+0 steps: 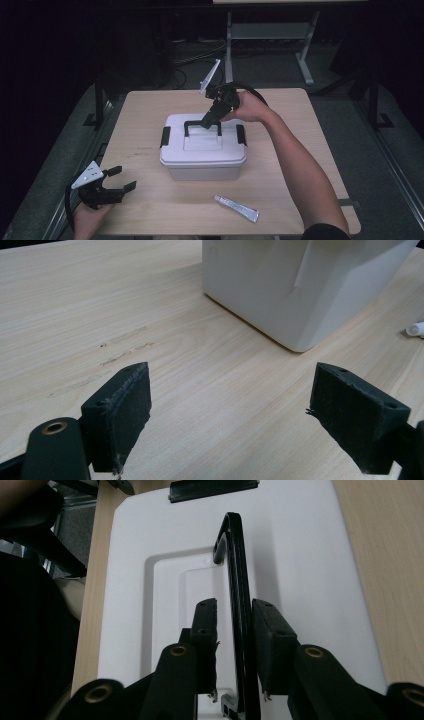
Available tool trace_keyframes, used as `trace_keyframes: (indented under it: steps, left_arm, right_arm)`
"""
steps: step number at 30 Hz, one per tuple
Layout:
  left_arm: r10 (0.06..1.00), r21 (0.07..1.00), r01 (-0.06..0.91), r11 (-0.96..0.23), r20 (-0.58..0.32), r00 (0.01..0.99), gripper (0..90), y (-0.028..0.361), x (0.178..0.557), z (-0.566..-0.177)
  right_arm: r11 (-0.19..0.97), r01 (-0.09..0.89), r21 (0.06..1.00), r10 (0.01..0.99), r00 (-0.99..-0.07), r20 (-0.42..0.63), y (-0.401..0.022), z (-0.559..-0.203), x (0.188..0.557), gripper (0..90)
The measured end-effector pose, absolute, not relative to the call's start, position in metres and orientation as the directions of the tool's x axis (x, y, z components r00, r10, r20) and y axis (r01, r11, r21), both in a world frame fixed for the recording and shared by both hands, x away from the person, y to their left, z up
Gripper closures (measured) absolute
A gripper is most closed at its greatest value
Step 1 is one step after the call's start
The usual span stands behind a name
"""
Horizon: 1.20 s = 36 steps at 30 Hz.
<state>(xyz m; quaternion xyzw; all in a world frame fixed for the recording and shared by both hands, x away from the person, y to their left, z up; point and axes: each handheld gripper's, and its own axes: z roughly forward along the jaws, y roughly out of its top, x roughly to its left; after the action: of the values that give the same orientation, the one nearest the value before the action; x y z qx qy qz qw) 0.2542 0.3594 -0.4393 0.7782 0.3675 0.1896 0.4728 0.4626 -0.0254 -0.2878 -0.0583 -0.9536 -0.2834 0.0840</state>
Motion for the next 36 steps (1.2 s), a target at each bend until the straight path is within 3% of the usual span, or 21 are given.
trace_keyframes:
  steps: [7,36]
  left_arm:
    - [0.751,0.875,0.393,-0.283,-0.052,0.658,16.1,0.3594,0.2543,-0.439]
    - [0.756,0.878,0.391,-0.275,-0.053,0.652,16.1,0.3625,0.2539,-0.4381]
  right_arm:
    - [0.837,0.149,0.527,0.057,-0.981,0.187,-0.0245,-0.2885,0.4622,80.5]
    - [0.843,0.104,0.528,0.019,-0.986,0.165,-0.0234,-0.2854,0.4566,83.9]
